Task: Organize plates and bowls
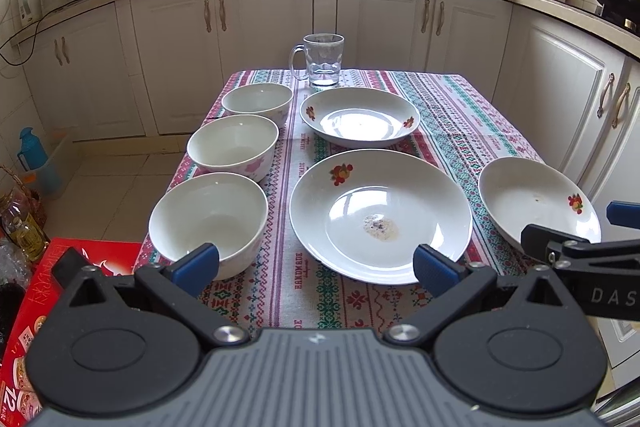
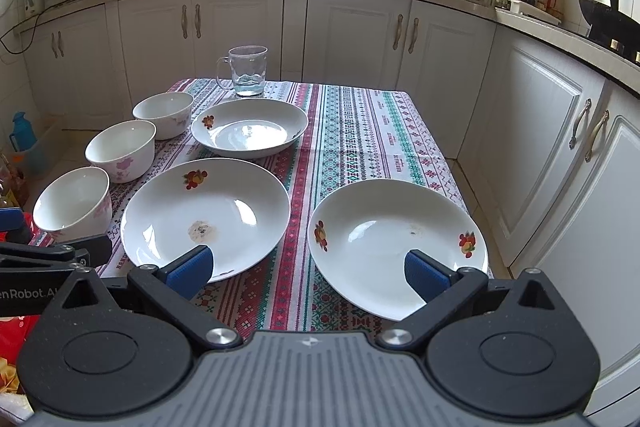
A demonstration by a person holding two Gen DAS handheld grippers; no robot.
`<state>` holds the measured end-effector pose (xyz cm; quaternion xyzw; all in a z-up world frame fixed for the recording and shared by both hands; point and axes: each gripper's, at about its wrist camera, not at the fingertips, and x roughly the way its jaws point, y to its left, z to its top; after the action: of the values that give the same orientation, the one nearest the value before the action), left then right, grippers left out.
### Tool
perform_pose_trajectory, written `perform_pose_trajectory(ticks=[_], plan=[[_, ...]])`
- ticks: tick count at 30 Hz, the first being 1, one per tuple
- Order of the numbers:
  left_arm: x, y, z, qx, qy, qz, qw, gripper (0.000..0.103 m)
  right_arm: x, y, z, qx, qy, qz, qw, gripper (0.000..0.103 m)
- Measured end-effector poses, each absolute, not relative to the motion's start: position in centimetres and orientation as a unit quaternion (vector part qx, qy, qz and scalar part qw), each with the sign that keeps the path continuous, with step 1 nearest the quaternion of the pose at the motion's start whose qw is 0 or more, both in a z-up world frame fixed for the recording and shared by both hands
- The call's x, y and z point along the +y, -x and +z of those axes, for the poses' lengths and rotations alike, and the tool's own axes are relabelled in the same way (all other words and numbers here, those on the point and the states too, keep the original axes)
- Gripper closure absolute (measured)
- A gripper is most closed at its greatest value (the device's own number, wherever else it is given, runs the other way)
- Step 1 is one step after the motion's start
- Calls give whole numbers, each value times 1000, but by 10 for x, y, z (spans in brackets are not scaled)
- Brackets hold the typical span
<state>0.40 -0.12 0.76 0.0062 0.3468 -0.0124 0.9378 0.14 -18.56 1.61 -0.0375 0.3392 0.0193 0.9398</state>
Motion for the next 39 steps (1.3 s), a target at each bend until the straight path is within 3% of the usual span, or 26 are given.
perform_pose_trajectory(ticks=[22, 39], plan=[[-26, -46, 13, 329, -26, -110, 938, 1, -234, -10, 24, 293, 71, 46, 952, 0], [-71, -78, -5, 366, -52, -190, 910, 1, -288, -14, -46, 375, 55, 53, 924, 0]])
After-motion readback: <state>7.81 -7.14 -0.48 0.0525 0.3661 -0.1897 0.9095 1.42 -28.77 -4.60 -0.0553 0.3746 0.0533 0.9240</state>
